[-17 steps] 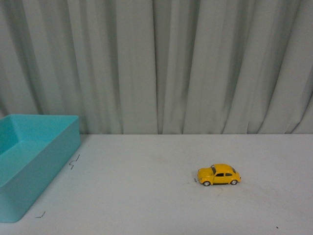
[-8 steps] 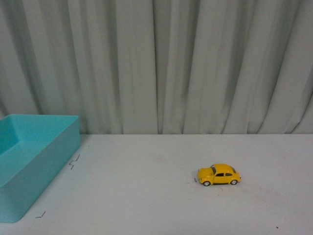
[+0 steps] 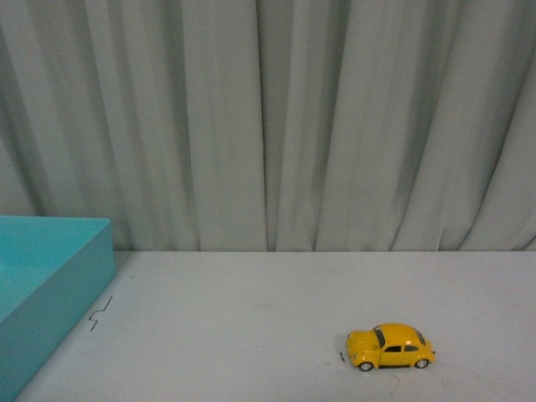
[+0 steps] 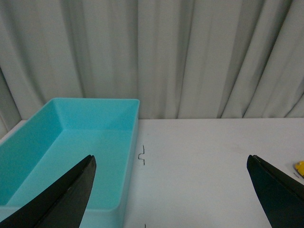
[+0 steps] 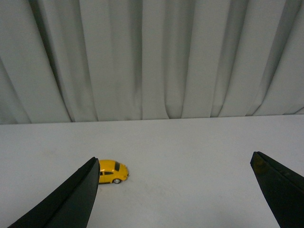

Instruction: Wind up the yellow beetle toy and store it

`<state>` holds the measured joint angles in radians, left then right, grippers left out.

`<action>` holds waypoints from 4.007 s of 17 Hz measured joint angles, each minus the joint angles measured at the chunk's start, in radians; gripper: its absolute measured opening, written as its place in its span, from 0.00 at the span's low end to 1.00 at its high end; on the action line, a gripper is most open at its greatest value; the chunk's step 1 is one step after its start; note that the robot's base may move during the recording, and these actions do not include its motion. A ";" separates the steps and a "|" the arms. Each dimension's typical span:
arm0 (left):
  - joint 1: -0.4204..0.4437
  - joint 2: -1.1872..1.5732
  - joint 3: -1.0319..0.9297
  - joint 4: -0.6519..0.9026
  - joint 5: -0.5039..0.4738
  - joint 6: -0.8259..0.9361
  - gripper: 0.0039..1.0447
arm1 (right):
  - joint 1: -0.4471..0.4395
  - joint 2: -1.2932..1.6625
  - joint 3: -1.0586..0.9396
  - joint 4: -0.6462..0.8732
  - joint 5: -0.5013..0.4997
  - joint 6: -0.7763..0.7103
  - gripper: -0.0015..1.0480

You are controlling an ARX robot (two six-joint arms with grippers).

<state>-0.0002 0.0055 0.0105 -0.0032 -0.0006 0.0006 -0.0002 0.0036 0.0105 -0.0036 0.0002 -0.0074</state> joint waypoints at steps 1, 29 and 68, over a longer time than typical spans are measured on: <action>0.000 0.000 0.000 0.000 0.000 0.000 0.94 | 0.000 0.000 0.000 0.000 0.000 0.000 0.94; 0.000 0.000 0.000 0.000 0.000 0.000 0.94 | -0.277 1.678 0.587 1.064 -0.325 0.118 0.94; 0.000 0.000 0.000 0.000 0.000 0.000 0.94 | 0.021 2.305 1.397 -0.562 -0.743 -1.552 0.57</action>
<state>-0.0002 0.0055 0.0105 -0.0036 -0.0006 0.0006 0.0208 2.3089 1.4071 -0.5652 -0.7429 -1.5597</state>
